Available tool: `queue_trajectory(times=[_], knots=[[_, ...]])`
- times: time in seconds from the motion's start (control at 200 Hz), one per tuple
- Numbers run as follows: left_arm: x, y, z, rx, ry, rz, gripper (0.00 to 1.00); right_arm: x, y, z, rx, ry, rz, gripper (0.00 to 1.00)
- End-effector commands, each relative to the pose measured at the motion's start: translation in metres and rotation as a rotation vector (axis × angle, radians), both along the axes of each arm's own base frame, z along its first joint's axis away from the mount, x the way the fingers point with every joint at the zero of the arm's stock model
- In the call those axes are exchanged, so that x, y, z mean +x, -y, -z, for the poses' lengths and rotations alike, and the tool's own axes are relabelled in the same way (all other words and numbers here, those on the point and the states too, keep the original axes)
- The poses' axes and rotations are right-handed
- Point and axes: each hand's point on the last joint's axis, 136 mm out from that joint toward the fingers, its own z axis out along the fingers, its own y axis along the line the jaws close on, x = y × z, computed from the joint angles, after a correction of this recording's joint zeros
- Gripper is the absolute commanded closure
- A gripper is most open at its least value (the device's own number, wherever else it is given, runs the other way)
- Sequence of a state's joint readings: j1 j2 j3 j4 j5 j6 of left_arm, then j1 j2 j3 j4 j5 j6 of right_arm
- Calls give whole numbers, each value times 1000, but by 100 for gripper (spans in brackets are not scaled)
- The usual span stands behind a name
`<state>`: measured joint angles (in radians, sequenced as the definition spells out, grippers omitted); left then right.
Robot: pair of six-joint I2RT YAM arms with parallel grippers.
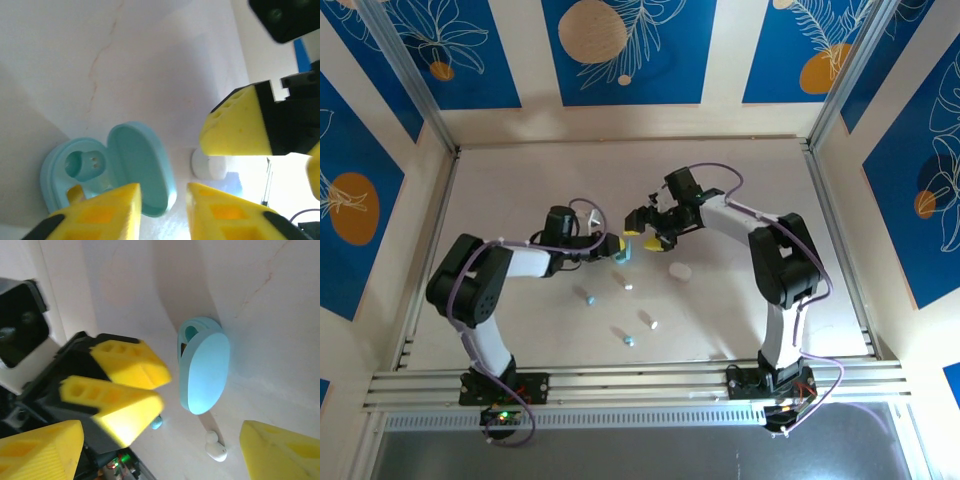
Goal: Insert the wireless bluetooth earbuds into the charging case
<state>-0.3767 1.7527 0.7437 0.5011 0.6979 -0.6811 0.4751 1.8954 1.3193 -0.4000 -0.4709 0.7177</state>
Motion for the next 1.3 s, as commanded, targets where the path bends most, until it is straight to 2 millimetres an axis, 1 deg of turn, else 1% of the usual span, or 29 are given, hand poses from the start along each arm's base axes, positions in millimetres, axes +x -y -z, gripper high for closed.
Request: queue_trajectory(times=[0.0,0.075,0.125,0.255,0.275,0.285,0.365,0.46,0.615,0.805,0.975,1.131,1.296], knots=[[7,-25,-14,5,56,-72,64,-15,13,3,-104,41,-7,17],[9,-40,-22,-9,81,-122,52,-21,16,3,-166,86,-32,17],[10,-50,-26,-10,104,-156,41,-25,16,5,-215,123,-58,17],[9,-70,-35,16,157,-241,10,-35,14,7,-343,201,-122,17],[8,-72,-36,22,163,-252,2,-35,14,7,-365,215,-130,16],[8,-74,-37,24,166,-257,0,-35,14,7,-377,222,-133,15],[6,-84,-42,56,207,-300,0,-38,14,7,-446,271,-159,8],[4,-97,-41,110,234,-355,0,-42,11,7,-504,316,-191,0],[3,-102,-47,121,262,-379,0,-47,3,12,-582,364,-257,1],[-1,-106,-54,136,285,-389,0,-40,3,29,-692,369,-296,1],[-2,-108,-57,142,295,-394,0,-38,-4,41,-735,362,-331,1],[-2,-107,-58,137,295,-392,0,-34,1,50,-792,342,-328,1],[-3,-106,-61,132,301,-385,0,-23,15,55,-860,315,-293,0]])
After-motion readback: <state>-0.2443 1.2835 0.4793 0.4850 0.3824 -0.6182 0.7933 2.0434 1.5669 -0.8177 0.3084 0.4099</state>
